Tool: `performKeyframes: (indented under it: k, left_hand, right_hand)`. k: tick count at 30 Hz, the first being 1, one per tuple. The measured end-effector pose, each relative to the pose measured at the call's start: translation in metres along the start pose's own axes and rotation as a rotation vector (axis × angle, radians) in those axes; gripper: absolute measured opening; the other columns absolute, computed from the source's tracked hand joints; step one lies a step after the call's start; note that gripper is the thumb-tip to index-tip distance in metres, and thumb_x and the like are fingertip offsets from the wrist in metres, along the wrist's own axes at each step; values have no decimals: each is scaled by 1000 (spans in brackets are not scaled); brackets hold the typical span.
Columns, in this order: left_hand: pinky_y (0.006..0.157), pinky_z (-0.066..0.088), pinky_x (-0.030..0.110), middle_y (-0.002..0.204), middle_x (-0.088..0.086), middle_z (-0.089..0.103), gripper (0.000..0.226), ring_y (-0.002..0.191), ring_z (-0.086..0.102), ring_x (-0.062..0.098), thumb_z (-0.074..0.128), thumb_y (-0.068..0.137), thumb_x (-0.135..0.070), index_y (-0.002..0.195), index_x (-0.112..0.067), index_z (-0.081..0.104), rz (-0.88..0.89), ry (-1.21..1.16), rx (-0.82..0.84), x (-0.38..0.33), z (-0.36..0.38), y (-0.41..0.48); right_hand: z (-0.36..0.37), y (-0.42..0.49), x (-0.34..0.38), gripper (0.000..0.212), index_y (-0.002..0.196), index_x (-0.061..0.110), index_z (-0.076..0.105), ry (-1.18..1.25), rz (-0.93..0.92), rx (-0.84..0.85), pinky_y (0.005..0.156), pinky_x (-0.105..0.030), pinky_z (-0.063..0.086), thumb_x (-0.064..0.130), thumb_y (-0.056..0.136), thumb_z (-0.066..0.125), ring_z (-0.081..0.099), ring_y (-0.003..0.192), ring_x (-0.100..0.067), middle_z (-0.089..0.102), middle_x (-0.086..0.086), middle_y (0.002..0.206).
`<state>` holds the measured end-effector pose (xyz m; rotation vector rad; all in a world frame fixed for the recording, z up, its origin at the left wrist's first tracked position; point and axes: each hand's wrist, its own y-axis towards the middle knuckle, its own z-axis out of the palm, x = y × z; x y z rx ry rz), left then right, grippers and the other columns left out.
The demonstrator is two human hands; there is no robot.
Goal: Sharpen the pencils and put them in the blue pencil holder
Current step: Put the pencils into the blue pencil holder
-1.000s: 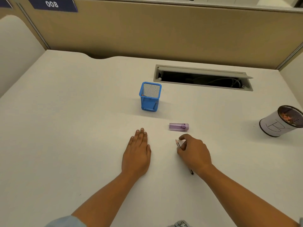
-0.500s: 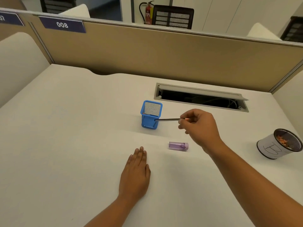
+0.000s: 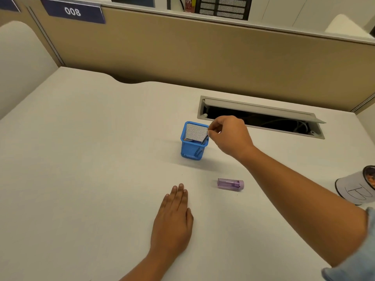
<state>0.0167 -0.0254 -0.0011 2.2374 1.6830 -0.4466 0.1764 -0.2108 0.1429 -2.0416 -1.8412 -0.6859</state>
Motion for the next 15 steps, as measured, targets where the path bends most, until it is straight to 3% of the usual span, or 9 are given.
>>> performKeyframes:
  k: [5, 10, 15]
  left_hand:
    - [118, 27, 42, 155, 5, 37, 55, 144, 32, 20, 31, 95, -27, 145, -8, 44, 14, 19, -20, 0, 0, -1]
    - [117, 27, 41, 154, 5, 39, 52, 144, 35, 20, 41, 94, -23, 144, -8, 46, 5, 10, -15, 0, 1, -1]
    - [119, 24, 39, 156, 4, 35, 53, 145, 30, 18, 50, 95, -19, 146, -9, 43, 7, -15, -30, -1, -1, -1]
  right_hand:
    - [13, 17, -1, 7, 94, 17, 75, -16, 22, 52, 76, -34, 59, 18, 89, 70, 66, 84, -18, 74, -3, 92]
    - [14, 23, -8, 20, 108, 20, 70, 70, 63, -1, 74, -31, 54, 23, 88, 71, 64, 74, -12, 63, 14, 69]
    - [11, 3, -21, 18, 107, 19, 70, 114, 142, -59, 68, -25, 47, 24, 90, 69, 58, 69, -7, 64, 8, 79]
